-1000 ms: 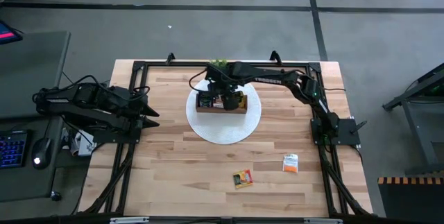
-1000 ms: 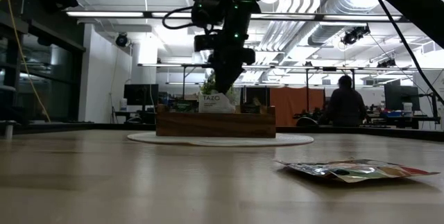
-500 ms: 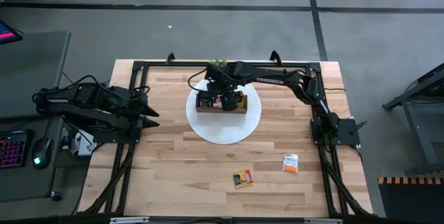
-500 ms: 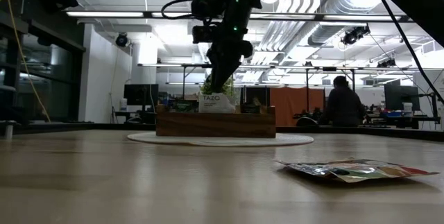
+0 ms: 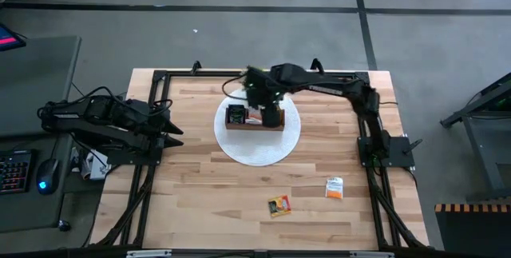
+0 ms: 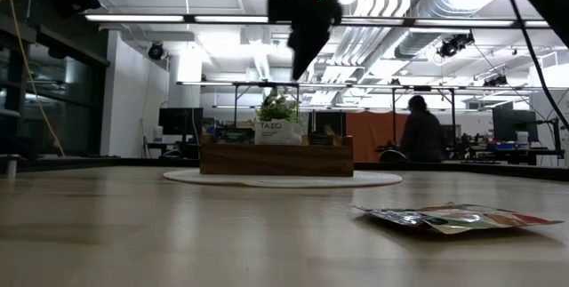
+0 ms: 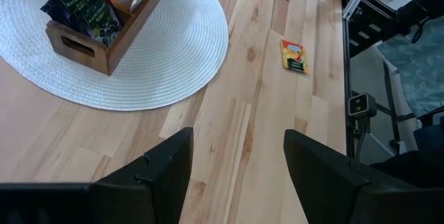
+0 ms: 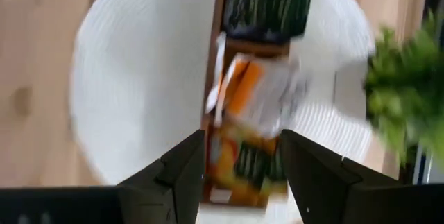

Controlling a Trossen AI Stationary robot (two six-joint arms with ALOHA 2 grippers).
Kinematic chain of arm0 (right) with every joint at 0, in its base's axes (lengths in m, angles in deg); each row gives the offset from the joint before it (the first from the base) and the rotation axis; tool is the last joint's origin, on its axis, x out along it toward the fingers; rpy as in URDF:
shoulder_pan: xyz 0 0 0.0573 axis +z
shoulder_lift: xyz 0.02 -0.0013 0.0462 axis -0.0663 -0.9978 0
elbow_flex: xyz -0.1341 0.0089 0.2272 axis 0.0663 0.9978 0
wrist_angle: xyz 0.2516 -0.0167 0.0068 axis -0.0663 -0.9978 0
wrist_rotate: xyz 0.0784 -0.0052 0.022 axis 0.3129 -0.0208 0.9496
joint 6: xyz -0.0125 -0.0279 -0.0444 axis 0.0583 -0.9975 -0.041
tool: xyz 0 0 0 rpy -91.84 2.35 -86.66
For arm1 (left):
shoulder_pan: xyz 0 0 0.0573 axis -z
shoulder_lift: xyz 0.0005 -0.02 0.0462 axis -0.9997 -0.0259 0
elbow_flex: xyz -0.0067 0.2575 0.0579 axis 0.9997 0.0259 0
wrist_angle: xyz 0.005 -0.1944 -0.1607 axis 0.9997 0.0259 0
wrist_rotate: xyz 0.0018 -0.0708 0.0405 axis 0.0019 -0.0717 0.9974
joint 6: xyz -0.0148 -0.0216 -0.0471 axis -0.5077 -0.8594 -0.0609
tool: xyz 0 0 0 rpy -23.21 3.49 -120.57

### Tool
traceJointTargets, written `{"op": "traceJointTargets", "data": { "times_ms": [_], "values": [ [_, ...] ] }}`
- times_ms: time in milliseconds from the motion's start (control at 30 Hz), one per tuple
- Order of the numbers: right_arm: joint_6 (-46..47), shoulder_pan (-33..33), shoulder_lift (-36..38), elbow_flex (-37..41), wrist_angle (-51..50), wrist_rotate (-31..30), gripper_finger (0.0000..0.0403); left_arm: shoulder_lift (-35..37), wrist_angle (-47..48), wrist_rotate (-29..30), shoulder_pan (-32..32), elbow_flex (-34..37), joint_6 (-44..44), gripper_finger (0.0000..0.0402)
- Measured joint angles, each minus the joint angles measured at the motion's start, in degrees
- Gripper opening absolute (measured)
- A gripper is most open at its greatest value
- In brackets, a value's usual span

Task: Pick & Place Tea
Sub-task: Put the white orange tea bag into the middle section of the wooden organizer

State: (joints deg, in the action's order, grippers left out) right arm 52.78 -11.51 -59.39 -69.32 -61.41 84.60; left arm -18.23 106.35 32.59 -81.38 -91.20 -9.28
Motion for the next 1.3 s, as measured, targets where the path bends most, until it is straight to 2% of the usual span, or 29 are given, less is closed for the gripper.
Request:
{"op": "traceJointTargets", "data": {
  "times_ms": [167, 333, 567, 867, 1100, 1300],
  "values": [
    [4.6, -0.5, 5.5, 0.1, -7.6, 2.5, 0.0182, 0.0, 0.0, 0.0, 0.0, 0.0, 0.0, 0.0223],
    [7.5, 0.2, 12.1, 4.9, -10.2, 3.4, 0.0181, 0.0, 0.0, 0.0, 0.0, 0.0, 0.0, 0.0223],
    [16.3, 2.7, 25.0, 21.9, -7.3, 2.8, 0.0181, 0.0, 0.0, 0.0, 0.0, 0.0, 0.0, 0.0223],
    [34.9, 11.2, 40.1, 41.7, -3.9, 2.2, 0.0181, 0.0, 0.0, 0.0, 0.0, 0.0, 0.0, 0.0223],
    [45.2, 19.6, 47.3, 53.4, -0.1, 2.4, 0.0181, 0.0, 0.0, 0.0, 0.0, 0.0, 0.0, 0.0223],
    [48.6, 25.1, 50.7, 63.4, 5.0, 7.2, 0.0181, 0.0, 0.0, 0.0, 0.0, 0.0, 0.0, 0.0223]
  ]
}}
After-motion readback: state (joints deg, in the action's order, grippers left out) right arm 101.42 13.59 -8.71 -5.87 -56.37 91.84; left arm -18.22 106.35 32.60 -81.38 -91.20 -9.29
